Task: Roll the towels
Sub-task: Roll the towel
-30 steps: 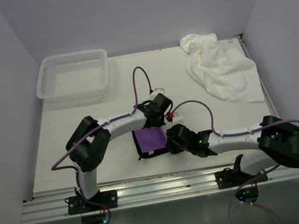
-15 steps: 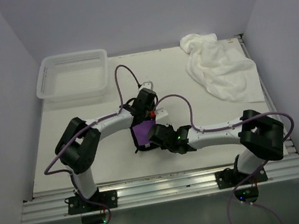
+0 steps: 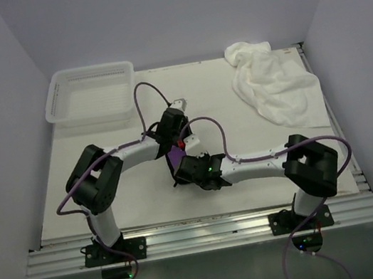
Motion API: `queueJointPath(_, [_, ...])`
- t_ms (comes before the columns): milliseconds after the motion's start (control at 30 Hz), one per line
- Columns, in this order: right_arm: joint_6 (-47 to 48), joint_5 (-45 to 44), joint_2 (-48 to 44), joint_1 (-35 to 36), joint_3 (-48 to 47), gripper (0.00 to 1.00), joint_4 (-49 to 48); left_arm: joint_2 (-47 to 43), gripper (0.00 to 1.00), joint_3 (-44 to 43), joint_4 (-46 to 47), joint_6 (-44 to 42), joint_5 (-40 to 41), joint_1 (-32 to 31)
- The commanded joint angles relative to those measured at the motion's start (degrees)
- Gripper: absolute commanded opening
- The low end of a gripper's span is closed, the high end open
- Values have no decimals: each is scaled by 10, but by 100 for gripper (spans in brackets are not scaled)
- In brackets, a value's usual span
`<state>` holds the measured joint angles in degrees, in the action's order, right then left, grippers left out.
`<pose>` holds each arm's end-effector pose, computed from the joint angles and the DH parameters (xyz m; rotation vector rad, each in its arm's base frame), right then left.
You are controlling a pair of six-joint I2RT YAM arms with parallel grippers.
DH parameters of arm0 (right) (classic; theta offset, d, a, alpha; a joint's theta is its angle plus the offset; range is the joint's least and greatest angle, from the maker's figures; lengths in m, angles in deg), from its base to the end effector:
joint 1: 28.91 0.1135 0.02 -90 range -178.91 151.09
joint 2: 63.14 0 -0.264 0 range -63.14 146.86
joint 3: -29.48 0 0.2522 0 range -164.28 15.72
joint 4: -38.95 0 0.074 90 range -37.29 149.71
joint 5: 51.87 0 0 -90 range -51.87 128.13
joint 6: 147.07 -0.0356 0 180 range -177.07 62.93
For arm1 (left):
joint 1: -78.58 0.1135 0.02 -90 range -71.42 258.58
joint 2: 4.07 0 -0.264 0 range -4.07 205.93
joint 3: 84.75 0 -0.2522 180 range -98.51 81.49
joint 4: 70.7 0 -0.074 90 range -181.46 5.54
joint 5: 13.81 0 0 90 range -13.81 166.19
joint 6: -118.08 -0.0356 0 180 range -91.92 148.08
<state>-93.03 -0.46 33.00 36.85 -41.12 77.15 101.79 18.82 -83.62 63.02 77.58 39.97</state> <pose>0.1520 0.2834 0.1759 -0.4173 2.3121 -0.0938 0.3075 -0.2444 0.1697 0.0638 2.3914 -0.6092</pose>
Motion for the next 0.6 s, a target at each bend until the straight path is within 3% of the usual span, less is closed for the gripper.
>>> queueJointPath(0, [6, -6, 19, 18, -15, 0, 91, -10, 0, 4, 122, -7, 20, 34])
queueJointPath(567, [54, -56, 106, 54, -79, 0, 140, -11, 0, 58, 164, -10, -11, 68])
